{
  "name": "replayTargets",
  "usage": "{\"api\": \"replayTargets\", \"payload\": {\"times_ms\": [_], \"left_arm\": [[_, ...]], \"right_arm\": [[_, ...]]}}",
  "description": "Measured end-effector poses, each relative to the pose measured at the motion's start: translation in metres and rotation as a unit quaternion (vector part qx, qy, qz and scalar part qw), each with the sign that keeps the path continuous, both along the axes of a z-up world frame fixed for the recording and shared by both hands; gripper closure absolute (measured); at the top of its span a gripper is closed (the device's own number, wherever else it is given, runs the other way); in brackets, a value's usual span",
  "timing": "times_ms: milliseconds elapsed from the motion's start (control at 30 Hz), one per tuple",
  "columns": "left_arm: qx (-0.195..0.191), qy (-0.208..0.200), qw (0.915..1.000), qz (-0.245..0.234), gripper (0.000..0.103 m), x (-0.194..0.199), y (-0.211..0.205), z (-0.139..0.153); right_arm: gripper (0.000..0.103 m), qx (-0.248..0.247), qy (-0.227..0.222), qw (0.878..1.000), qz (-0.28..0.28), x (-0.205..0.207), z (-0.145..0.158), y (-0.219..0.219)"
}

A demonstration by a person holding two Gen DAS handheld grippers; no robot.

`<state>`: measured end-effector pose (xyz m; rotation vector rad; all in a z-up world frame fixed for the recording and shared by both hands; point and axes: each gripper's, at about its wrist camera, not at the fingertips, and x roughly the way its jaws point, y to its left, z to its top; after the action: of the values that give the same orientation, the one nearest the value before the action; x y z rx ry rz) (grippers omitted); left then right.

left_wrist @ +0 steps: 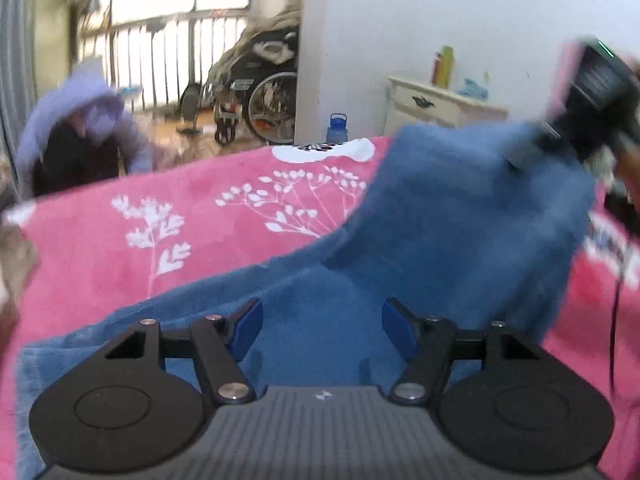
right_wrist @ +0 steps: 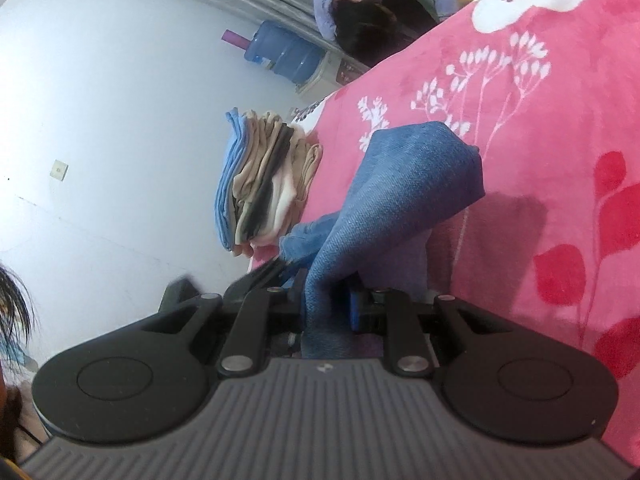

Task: Fold clothes

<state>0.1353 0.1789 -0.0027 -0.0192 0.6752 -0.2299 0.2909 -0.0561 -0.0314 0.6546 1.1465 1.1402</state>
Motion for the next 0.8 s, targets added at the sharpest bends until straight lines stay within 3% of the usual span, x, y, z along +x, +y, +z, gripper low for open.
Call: {"api": "replayTargets", "payload": {"times_ms": [100, 167, 233, 333, 467, 667, 800], "left_arm": [[-0.036, 0.045, 0.9983, 0.0, 0.038, 0.038, 0.006, -0.018], [-0.037, 0.07, 0.9968, 0.008, 0.039, 0.057, 0.007, -0.032], [-0.051, 0.075, 0.9958, 0.015, 0.039, 0.069, 0.009, -0.038], [-0.078, 0.083, 0.9928, 0.036, 0.041, 0.073, 0.015, -0.035], [-0.075, 0.063, 0.9942, 0.044, 0.041, 0.046, 0.018, -0.021], [-0.029, 0.044, 0.9984, -0.023, 0.041, -0.005, -0.013, -0.009], [0.037, 0.034, 0.9955, -0.081, 0.041, -0.017, -0.053, -0.025]], "right_arm": [[0.086, 0.002, -0.003, 1.0, 0.002, -0.003, -0.001, -0.001], [0.086, 0.003, -0.005, 1.0, 0.002, -0.005, -0.001, -0.001], [0.086, -0.002, -0.006, 1.0, 0.003, -0.006, -0.003, 0.0], [0.086, 0.002, -0.002, 1.0, 0.004, -0.005, -0.006, 0.001], [0.086, 0.005, -0.002, 1.0, 0.004, -0.002, -0.005, 0.0], [0.086, 0.004, -0.006, 1.0, 0.012, -0.002, 0.0, 0.005], [0.086, -0.004, -0.014, 1.0, 0.028, -0.004, 0.008, 0.019]]}}
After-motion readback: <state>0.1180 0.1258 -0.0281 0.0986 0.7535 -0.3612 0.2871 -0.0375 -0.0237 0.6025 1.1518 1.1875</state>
